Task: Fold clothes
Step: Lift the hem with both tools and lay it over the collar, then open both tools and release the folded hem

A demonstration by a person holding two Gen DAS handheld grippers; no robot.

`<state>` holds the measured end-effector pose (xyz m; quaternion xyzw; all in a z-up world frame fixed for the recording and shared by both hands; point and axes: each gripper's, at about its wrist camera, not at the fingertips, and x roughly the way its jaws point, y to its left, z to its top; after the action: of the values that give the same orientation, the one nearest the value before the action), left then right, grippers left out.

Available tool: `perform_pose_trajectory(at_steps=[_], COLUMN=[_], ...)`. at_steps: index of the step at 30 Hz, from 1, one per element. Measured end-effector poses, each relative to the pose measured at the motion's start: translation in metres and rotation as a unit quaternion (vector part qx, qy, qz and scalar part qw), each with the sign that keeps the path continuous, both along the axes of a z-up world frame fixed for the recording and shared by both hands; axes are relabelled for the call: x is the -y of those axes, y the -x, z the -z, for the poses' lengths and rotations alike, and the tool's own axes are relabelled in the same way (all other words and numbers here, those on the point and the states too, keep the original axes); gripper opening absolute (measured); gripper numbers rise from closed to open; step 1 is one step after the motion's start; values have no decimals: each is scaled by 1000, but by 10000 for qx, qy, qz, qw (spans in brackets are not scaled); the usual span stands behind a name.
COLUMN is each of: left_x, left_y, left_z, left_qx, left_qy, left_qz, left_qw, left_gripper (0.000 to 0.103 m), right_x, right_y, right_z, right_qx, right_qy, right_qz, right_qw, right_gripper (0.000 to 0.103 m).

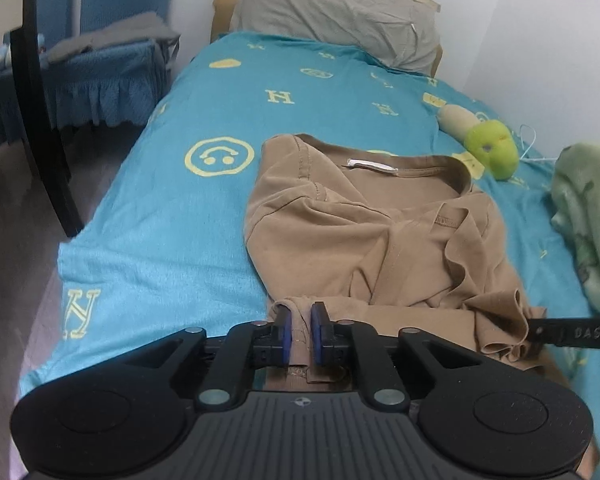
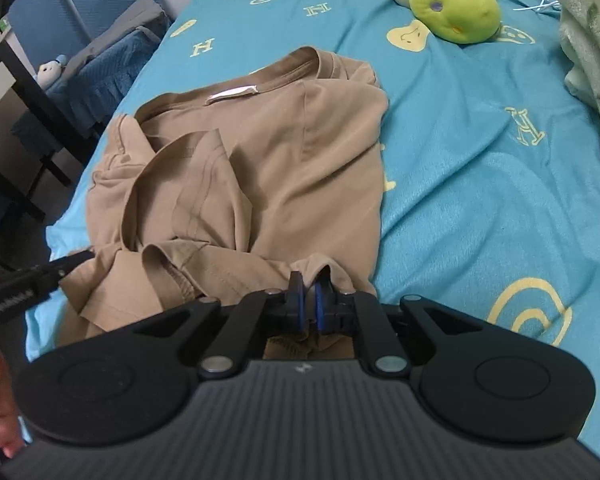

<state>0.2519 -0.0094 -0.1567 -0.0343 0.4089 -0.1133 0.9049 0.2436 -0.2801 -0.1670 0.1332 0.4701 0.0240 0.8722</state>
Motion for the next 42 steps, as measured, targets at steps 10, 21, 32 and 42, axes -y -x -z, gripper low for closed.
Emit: perform_pose_trajectory(at_steps=[10,21,32,42], left_x=[22,34,11,14], left_y=[53,173,216,209], left_z=[-62,-133,-109,-96], left_qx=[573,1532,1546,1256], left_qy=[-203,-192,5,-145], left_qz=[113,280,-237,-190], left_qw=[9981,9876,9877,9918], left_gripper=[83,102,102,102], right_x=[-1,-14,-32,-28], right_y=[56,158,195,200], right_z=[-58,-124,-120,-123], right_qx=[1021,2108,2362,2343], right_qy=[-41,245,430,559], right_qz=[75,55,-61,112], right_qw=[9947,9772,9707,9705], right_gripper=[91,90,90,90])
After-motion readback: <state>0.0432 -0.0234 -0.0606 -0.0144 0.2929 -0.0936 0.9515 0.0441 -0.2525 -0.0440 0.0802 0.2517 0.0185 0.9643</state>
